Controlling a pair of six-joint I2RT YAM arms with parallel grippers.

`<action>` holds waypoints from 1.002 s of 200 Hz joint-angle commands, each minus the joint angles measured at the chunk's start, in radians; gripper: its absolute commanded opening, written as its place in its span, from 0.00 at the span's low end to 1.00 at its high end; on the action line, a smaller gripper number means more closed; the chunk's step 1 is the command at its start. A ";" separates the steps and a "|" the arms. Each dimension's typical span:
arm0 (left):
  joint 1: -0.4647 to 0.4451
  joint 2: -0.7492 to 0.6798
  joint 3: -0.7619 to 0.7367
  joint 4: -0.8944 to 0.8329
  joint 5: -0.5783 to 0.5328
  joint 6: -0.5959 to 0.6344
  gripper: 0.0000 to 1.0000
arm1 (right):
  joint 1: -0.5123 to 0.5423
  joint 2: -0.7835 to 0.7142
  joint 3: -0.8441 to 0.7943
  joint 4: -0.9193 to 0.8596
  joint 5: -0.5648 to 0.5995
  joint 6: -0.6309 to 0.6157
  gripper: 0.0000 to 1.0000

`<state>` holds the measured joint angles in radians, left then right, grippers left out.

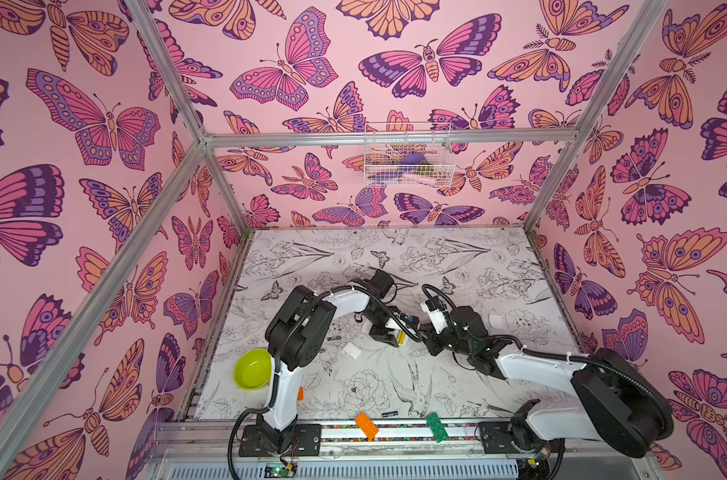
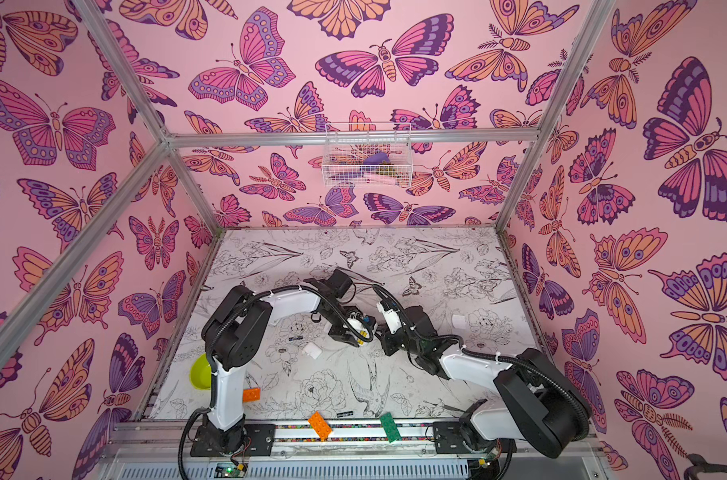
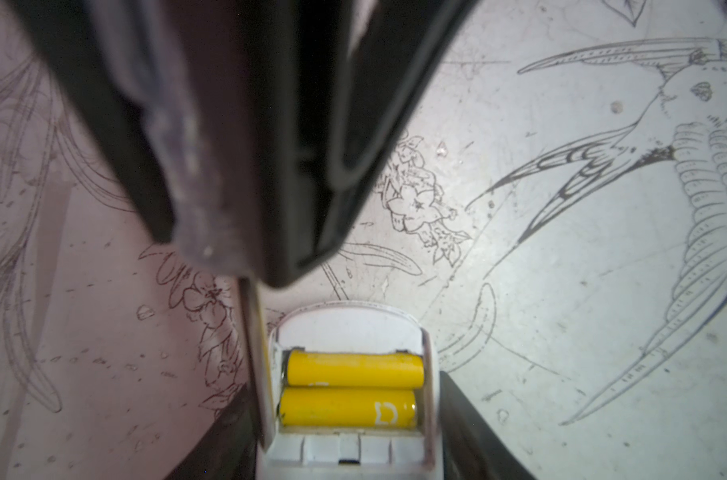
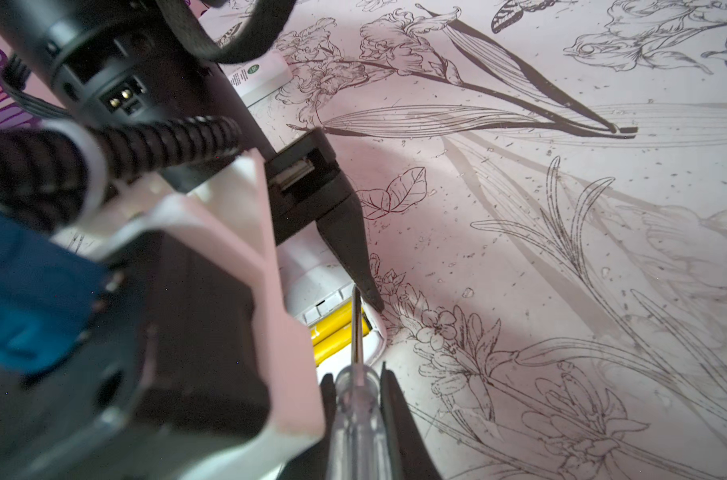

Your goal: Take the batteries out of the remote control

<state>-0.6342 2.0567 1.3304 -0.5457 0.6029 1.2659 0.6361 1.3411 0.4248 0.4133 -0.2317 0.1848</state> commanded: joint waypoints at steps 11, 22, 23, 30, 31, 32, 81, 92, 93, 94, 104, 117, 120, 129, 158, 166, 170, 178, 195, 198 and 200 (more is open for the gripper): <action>0.007 0.034 -0.030 -0.018 -0.049 -0.004 0.37 | 0.007 -0.057 0.000 -0.141 0.029 -0.037 0.00; 0.007 0.034 -0.029 -0.018 -0.049 -0.011 0.37 | 0.004 -0.074 -0.005 -0.151 0.028 -0.039 0.00; 0.008 0.034 -0.030 -0.018 -0.049 -0.011 0.37 | 0.004 -0.074 -0.006 -0.151 0.028 -0.038 0.00; 0.006 0.036 -0.030 -0.020 -0.053 -0.008 0.37 | 0.006 -0.081 -0.009 -0.152 0.025 -0.038 0.00; 0.007 0.037 -0.030 -0.019 -0.054 -0.007 0.37 | 0.006 -0.080 -0.009 -0.151 0.024 -0.038 0.00; 0.006 0.038 -0.031 -0.018 -0.054 -0.006 0.37 | 0.007 -0.081 -0.009 -0.152 0.024 -0.038 0.00; 0.004 0.039 -0.026 -0.018 -0.050 -0.005 0.37 | 0.007 -0.048 0.003 -0.111 0.039 -0.027 0.00; 0.005 0.039 -0.028 -0.016 -0.048 -0.002 0.37 | 0.010 -0.037 0.008 -0.102 0.049 -0.025 0.00; 0.005 0.038 -0.028 -0.016 -0.049 -0.002 0.37 | 0.010 -0.035 0.008 -0.100 0.050 -0.025 0.00; 0.005 0.038 -0.028 -0.017 -0.049 -0.002 0.37 | 0.010 -0.034 0.009 -0.100 0.051 -0.025 0.00; 0.004 0.034 -0.028 -0.018 -0.045 -0.007 0.37 | 0.013 -0.023 0.014 -0.092 0.060 -0.026 0.00; 0.004 0.034 -0.031 -0.019 -0.046 -0.007 0.37 | 0.015 -0.006 0.015 -0.072 0.063 -0.022 0.00; 0.003 0.034 -0.032 -0.018 -0.048 -0.005 0.37 | 0.016 -0.001 0.015 -0.067 0.060 -0.021 0.00; 0.004 0.035 -0.035 -0.018 -0.051 0.002 0.37 | 0.019 0.016 0.015 -0.050 0.054 -0.021 0.00; 0.003 0.028 -0.036 -0.019 -0.053 -0.003 0.36 | 0.017 0.041 0.039 -0.066 0.021 -0.017 0.00; 0.003 0.031 -0.037 -0.019 -0.055 0.001 0.36 | 0.016 0.037 0.041 -0.071 0.008 -0.006 0.00; 0.003 0.031 -0.038 -0.017 -0.054 0.003 0.36 | 0.015 0.035 0.042 -0.072 -0.001 -0.001 0.00; 0.002 0.033 -0.040 -0.017 -0.056 0.009 0.36 | 0.007 0.031 0.047 -0.078 -0.030 0.006 0.00; 0.004 0.030 -0.038 -0.016 -0.054 0.005 0.36 | -0.016 0.027 0.063 -0.100 -0.111 0.023 0.00; 0.004 0.032 -0.036 -0.017 -0.053 0.003 0.36 | -0.022 0.027 0.067 -0.105 -0.123 0.028 0.00; 0.004 0.032 -0.036 -0.017 -0.052 0.003 0.36 | -0.024 0.027 0.069 -0.107 -0.133 0.031 0.00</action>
<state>-0.6155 2.0560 1.3304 -0.5392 0.5934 1.2499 0.6315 1.3483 0.4507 0.3561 -0.2314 0.1814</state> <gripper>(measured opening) 0.584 0.175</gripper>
